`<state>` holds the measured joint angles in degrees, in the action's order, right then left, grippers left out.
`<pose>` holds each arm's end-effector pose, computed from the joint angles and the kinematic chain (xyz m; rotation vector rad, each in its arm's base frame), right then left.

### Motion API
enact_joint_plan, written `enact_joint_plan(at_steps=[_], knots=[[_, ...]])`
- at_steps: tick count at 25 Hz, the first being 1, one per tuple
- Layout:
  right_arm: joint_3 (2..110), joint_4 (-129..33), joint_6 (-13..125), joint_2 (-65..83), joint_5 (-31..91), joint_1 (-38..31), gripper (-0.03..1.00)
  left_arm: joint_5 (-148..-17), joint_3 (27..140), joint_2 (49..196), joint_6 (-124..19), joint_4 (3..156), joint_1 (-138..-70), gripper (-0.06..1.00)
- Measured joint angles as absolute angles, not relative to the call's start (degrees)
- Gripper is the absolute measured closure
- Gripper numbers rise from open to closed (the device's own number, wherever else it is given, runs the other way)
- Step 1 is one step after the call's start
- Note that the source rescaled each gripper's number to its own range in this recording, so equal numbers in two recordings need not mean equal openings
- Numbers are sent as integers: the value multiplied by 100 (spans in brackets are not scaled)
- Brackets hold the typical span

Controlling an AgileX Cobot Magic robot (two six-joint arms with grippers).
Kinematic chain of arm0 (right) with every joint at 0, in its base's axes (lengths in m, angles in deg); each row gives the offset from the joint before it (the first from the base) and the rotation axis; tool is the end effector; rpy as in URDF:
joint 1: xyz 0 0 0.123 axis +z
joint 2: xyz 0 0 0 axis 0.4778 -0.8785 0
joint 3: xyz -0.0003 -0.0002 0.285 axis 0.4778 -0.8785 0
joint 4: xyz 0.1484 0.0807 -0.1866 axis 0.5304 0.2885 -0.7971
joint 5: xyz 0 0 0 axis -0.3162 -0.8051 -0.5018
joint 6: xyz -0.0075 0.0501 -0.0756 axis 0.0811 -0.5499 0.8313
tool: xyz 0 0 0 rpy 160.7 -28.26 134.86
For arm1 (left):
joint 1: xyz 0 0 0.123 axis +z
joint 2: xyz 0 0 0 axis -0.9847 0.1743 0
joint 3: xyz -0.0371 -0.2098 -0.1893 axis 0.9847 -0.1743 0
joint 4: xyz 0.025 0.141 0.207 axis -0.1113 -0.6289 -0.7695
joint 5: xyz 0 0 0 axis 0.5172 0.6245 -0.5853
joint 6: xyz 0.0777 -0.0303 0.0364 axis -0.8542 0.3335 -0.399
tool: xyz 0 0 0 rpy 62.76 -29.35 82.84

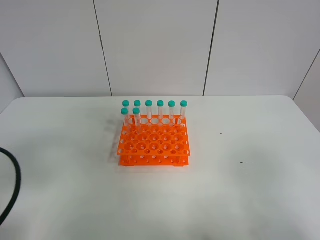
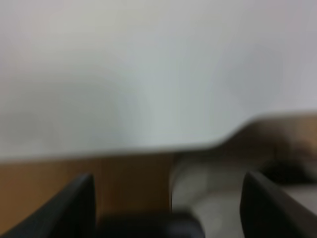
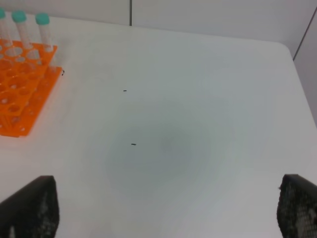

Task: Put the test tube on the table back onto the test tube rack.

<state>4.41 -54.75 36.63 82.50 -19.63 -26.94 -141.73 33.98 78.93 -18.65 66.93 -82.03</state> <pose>-0.0045 0.0018 0.2807 -0.0929 1.9954 0.0069 0.0697 -0.0033 0.2643 0.0583 2.5732 -0.0218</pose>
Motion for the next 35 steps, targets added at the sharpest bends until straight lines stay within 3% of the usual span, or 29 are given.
enact_joint_plan(at_steps=[8, 35], knots=[[441, -5475, 3663, 8250, -1963, -2694, -1, -13949, 3246, 6464, -1865, 6640, -8203, 7], [441, -5475, 3663, 8250, -1963, -2694, -1, -13955, 3246, 4928, -1871, 6605, -8203, 7]])
